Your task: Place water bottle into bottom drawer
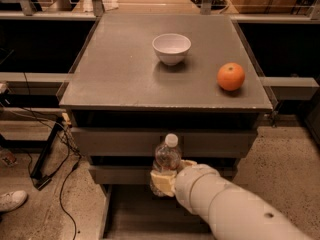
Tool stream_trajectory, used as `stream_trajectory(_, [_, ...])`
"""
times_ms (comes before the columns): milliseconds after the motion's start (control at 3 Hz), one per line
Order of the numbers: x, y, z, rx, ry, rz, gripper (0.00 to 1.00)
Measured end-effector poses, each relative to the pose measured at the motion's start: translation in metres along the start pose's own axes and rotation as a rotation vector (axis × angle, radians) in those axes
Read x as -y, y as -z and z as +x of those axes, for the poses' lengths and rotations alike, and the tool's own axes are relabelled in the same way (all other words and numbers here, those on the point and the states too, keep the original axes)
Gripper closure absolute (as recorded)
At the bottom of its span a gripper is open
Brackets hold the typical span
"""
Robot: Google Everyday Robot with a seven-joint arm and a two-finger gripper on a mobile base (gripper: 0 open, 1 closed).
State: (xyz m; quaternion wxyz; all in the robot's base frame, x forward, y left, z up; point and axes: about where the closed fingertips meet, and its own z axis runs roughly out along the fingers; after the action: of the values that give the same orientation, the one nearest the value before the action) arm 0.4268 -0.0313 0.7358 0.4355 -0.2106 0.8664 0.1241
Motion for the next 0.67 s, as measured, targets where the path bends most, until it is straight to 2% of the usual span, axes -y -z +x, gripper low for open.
stream_trajectory(333, [0.009, -0.002, 0.054, -0.028, -0.096, 0.104, 1.00])
stream_trajectory(667, [0.026, 0.001, 0.052, 0.005, -0.108, 0.169, 1.00])
